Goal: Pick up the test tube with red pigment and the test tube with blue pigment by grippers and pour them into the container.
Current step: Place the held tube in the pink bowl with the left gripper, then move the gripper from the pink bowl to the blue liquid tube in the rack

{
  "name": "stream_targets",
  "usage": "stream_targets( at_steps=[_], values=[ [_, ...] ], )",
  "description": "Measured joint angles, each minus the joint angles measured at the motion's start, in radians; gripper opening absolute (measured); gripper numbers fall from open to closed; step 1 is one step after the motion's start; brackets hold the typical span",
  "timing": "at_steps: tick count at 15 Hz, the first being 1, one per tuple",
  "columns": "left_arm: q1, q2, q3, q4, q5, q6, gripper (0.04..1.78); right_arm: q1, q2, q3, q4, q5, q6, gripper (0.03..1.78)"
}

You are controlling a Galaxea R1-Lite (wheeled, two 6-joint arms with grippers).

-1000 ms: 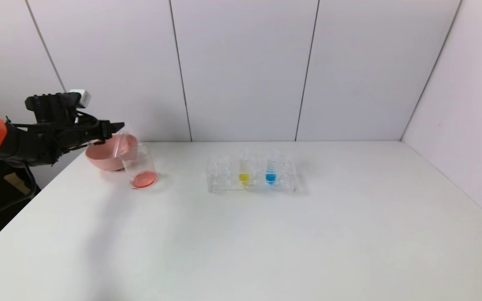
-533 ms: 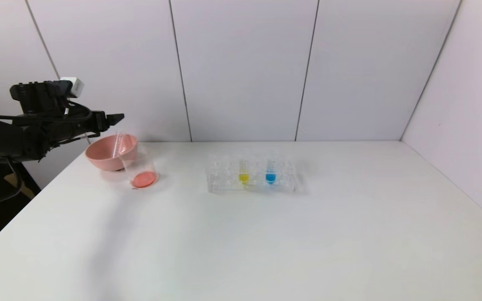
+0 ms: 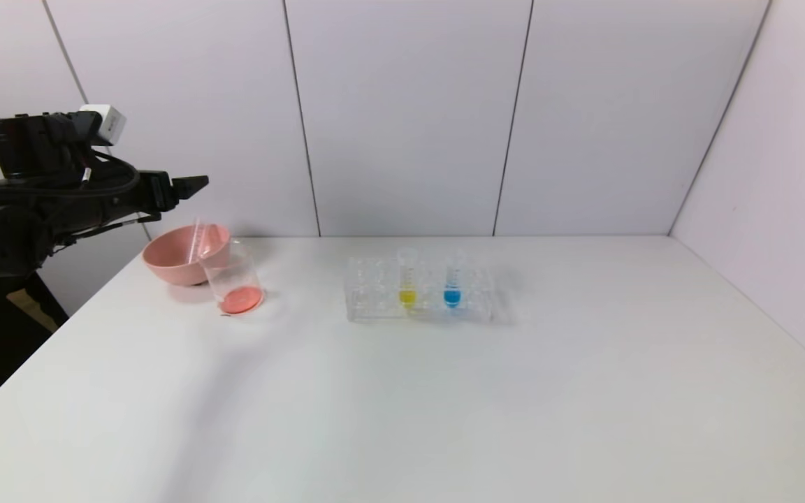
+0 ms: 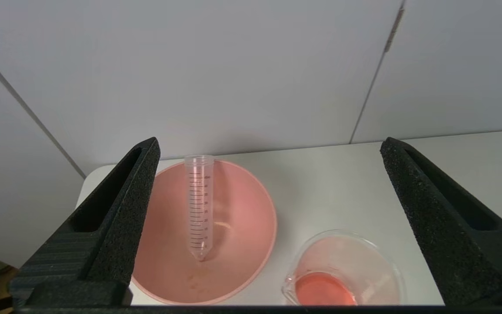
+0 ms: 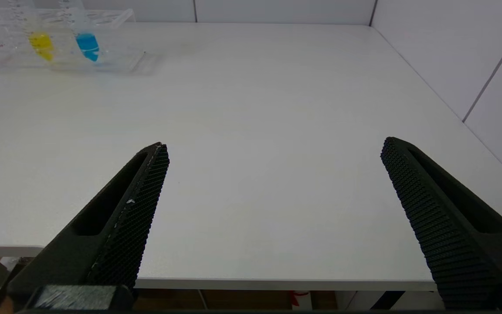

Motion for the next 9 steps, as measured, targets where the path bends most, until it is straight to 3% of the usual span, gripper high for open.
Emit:
stream_targets(
  at_steps=[9],
  values=[
    [-0.151,-0.283,0.337,-0.105,0.004,0.005,1.76,0.0,0.0,0.0,0.0,0.0,0.0,1.77]
  ],
)
